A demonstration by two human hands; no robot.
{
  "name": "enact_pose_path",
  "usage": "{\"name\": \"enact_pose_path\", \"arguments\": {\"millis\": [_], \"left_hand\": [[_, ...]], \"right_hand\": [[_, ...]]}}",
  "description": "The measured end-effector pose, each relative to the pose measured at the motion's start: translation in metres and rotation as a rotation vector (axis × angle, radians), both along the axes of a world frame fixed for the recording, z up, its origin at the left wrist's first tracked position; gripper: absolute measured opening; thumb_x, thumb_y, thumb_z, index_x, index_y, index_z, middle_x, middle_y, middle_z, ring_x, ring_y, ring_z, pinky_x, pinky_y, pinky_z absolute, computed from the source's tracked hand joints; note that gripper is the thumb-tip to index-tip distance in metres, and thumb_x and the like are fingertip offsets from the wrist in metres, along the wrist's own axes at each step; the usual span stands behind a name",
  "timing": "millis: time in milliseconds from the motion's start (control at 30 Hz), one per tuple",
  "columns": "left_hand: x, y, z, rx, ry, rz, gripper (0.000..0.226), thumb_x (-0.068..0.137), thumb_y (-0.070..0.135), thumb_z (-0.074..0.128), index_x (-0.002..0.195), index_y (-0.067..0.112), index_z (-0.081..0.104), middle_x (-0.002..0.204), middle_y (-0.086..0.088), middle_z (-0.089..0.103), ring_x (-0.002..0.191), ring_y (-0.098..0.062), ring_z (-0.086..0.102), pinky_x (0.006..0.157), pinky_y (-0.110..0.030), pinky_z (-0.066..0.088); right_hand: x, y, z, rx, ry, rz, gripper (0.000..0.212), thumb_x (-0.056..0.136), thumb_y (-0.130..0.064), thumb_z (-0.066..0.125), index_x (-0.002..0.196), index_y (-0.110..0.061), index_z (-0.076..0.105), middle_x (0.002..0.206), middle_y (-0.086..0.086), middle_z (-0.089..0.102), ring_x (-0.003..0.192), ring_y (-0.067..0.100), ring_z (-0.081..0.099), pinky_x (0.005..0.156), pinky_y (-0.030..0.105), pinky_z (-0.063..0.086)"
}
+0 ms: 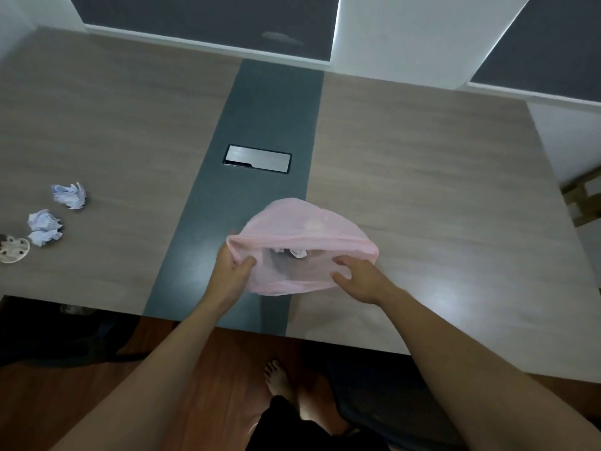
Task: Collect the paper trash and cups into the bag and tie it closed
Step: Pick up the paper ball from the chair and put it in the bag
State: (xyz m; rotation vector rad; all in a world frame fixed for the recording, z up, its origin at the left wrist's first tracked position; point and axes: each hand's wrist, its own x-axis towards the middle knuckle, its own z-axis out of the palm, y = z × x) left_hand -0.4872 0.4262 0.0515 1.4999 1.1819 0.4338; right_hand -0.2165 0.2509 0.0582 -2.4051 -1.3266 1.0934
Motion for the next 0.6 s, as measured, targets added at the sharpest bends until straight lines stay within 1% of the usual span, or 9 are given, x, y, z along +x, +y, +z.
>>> {"name": "enact_pose_path", "arguments": {"millis": [33, 67, 100, 133, 200, 333, 433, 533, 600], "left_hand": [[0.001, -0.005, 0.003, 0.032, -0.023, 0.011, 0.070, 0.092, 0.016, 0.063, 0.154, 0.042, 0.044, 0.137, 0.038, 0.060, 0.129, 0.007, 0.059, 0.104, -0.009, 0.046], [0.002, -0.010, 0.005, 0.059, -0.026, 0.026, 0.087, 0.091, 0.018, 0.064, 0.168, 0.038, 0.028, 0.151, 0.027, 0.050, 0.138, 0.003, 0.051, 0.114, -0.016, 0.040], [0.002, -0.015, 0.009, 0.097, -0.011, 0.051, 0.101, 0.089, 0.022, 0.065, 0.174, 0.031, 0.012, 0.161, 0.012, 0.040, 0.144, -0.004, 0.043, 0.119, -0.024, 0.035], [0.002, -0.021, 0.012, 0.156, -0.002, 0.090, 0.109, 0.088, 0.025, 0.065, 0.176, 0.028, 0.002, 0.166, 0.002, 0.033, 0.147, -0.008, 0.037, 0.120, -0.029, 0.033], [0.002, -0.033, 0.022, 0.292, -0.022, 0.180, 0.113, 0.086, 0.027, 0.066, 0.175, 0.029, -0.004, 0.174, -0.005, 0.026, 0.156, -0.015, 0.032, 0.121, -0.033, 0.031], [0.002, -0.062, 0.039, 0.587, 0.011, 0.247, 0.103, 0.091, 0.026, 0.068, 0.174, 0.021, 0.007, 0.177, -0.006, 0.024, 0.164, -0.026, 0.022, 0.131, -0.035, 0.021], [0.004, -0.101, 0.045, 0.715, 0.038, 0.151, 0.077, 0.095, 0.023, 0.063, 0.166, 0.017, 0.034, 0.166, -0.008, 0.037, 0.156, -0.028, 0.035, 0.132, -0.039, 0.027], [0.016, -0.149, 0.045, 0.706, 0.016, -0.138, 0.041, 0.097, 0.026, 0.055, 0.135, 0.015, 0.066, 0.138, -0.004, 0.059, 0.135, -0.025, 0.052, 0.123, -0.050, 0.042], [0.021, -0.184, 0.040, 0.620, 0.068, -0.414, 0.030, 0.101, 0.027, 0.058, 0.127, 0.019, 0.071, 0.133, 0.001, 0.062, 0.130, -0.021, 0.055, 0.119, -0.044, 0.043]], "right_hand": [[-0.002, -0.009, 0.000, -0.003, -0.005, -0.006, 0.051, 0.113, -0.038, 0.061, 0.157, -0.012, 0.060, 0.163, 0.006, 0.059, 0.150, 0.027, 0.054, 0.123, 0.034, 0.039], [-0.003, -0.018, 0.000, 0.005, -0.009, -0.015, 0.045, 0.113, -0.036, 0.061, 0.150, -0.012, 0.067, 0.156, 0.006, 0.066, 0.144, 0.027, 0.059, 0.117, 0.032, 0.043], [-0.005, -0.027, 0.001, 0.017, -0.008, -0.028, 0.039, 0.112, -0.034, 0.061, 0.143, -0.012, 0.072, 0.148, 0.006, 0.071, 0.138, 0.027, 0.064, 0.111, 0.031, 0.046], [-0.006, -0.037, 0.002, 0.029, -0.003, -0.040, 0.036, 0.112, -0.034, 0.061, 0.137, -0.012, 0.076, 0.143, 0.006, 0.074, 0.133, 0.027, 0.067, 0.107, 0.031, 0.048], [-0.006, -0.059, 0.008, 0.036, 0.004, -0.063, 0.036, 0.113, -0.034, 0.060, 0.133, -0.010, 0.078, 0.138, 0.007, 0.077, 0.128, 0.027, 0.069, 0.107, 0.035, 0.051], [-0.002, -0.111, 0.017, 0.044, 0.009, -0.110, 0.035, 0.113, -0.032, 0.061, 0.118, -0.003, 0.080, 0.123, 0.014, 0.080, 0.119, 0.032, 0.071, 0.102, 0.040, 0.054], [0.001, -0.158, 0.019, 0.037, -0.010, -0.139, 0.038, 0.112, -0.033, 0.062, 0.108, 0.001, 0.079, 0.112, 0.017, 0.080, 0.109, 0.033, 0.072, 0.096, 0.040, 0.054], [0.002, -0.209, 0.018, 0.014, 0.039, -0.195, 0.037, 0.112, -0.036, 0.063, 0.107, -0.003, 0.080, 0.108, 0.014, 0.079, 0.104, 0.030, 0.072, 0.086, 0.031, 0.052], [-0.001, -0.241, 0.018, 0.013, 0.075, -0.215, 0.037, 0.112, -0.036, 0.063, 0.107, -0.004, 0.081, 0.107, 0.016, 0.079, 0.103, 0.030, 0.072, 0.085, 0.032, 0.052]]}}
